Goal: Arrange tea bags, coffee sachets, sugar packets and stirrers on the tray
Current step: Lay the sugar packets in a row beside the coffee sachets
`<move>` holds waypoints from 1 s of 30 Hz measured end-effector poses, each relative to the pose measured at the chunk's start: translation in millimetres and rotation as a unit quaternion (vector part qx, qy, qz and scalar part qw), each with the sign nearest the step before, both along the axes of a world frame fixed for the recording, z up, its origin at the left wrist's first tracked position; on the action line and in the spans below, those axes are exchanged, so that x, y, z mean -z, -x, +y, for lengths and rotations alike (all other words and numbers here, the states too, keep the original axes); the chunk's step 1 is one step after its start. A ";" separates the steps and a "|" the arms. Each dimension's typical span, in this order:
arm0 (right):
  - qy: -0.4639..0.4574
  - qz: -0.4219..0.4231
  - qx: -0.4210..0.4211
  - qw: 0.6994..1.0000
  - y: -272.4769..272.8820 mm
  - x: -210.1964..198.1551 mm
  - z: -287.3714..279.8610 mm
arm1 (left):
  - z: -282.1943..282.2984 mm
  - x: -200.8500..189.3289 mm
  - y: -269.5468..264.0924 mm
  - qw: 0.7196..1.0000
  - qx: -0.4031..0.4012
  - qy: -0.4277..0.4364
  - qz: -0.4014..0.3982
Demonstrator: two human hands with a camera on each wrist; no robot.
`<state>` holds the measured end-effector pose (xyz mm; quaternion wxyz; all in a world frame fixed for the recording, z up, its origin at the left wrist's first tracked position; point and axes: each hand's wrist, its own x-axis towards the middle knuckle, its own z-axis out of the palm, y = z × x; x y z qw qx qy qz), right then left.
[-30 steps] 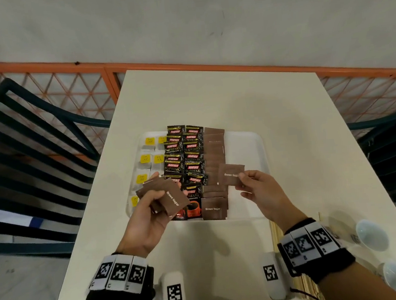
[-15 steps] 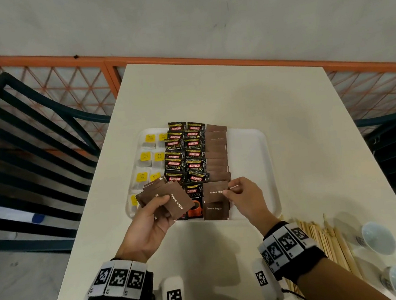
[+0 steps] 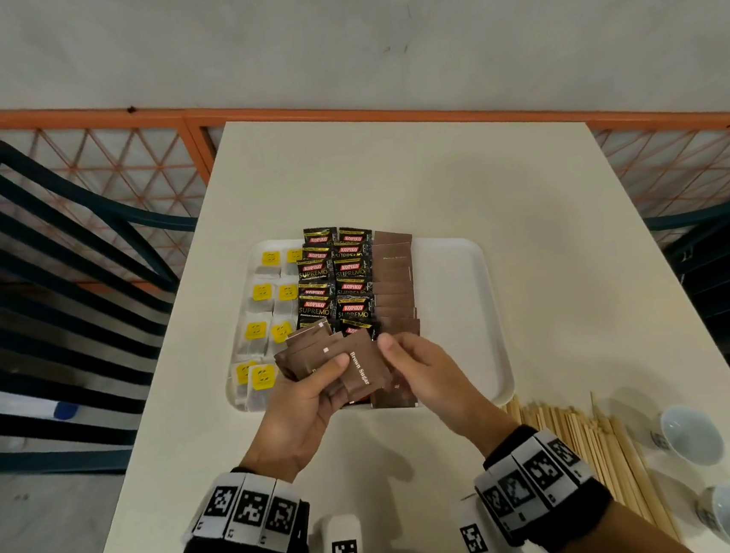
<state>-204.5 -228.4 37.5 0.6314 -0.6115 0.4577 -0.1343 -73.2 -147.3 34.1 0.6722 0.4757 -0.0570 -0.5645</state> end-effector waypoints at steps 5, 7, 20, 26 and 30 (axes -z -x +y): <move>-0.048 -0.084 -0.033 0.995 0.4 -2.1 0.8 | -3.3 2.2 0.3 0.998 -0.030 -0.020 -0.045; -0.058 -0.081 -0.029 0.995 0.2 -1.2 -0.7 | -3.2 3.6 -0.5 0.997 -0.036 -0.028 -0.057; -0.144 -0.125 0.096 0.977 -4.7 10.7 -1.9 | -3.4 16.1 -2.1 0.996 -0.051 -0.068 -0.011; -0.120 -0.109 0.086 0.983 -0.4 12.6 -21.0 | -3.4 20.0 -8.6 0.994 -0.036 -0.106 -0.009; -0.103 -0.096 0.161 0.977 10.0 18.9 -54.8 | -0.3 21.4 -16.4 0.993 -0.032 -0.114 -0.021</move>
